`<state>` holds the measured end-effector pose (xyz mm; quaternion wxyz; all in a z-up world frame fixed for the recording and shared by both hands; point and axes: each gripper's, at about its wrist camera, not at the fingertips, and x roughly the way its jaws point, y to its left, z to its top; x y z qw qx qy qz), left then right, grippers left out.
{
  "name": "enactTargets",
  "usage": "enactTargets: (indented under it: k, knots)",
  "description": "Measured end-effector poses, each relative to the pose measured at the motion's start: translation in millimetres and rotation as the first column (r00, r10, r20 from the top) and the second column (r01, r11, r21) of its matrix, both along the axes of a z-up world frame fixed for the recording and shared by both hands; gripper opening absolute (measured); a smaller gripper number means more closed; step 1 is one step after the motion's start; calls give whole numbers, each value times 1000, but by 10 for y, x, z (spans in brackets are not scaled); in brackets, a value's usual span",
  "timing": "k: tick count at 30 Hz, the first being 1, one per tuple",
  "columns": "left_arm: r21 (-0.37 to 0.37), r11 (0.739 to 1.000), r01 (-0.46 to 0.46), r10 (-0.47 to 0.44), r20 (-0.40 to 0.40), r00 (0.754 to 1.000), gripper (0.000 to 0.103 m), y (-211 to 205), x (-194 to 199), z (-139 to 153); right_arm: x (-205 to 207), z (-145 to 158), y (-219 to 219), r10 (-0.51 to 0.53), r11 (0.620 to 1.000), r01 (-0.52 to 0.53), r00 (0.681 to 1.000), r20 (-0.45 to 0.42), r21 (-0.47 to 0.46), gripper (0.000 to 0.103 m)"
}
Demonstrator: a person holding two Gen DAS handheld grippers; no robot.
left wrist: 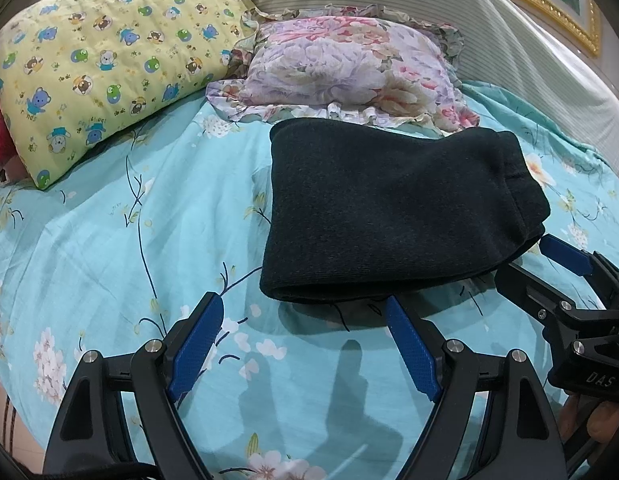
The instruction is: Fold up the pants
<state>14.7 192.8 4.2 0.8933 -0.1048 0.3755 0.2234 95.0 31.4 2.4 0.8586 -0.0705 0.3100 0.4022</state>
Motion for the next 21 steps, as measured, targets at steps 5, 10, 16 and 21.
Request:
enactTargets:
  k: [5,10,16,21]
  knots:
    - [-2,1000,0,0,0,1000,84,-1,1,1,0,-7,1,0,1000,0,1000,1,-1,98]
    - [1,1000,-1,1,2,1000,84,-6,-4,3,8,-2,-2,1,1000,-1,1000,1,-1,98]
    - [1,1000,-1,1,5,1000,84,7,-15,12,11,-1,-1,2,1000,-2,1000,0,-1,98]
    - [3,1000,-5,5,7,1000,84,22,-36,30,18,-4,-7,2,1000,-2,1000,-1,0,98]
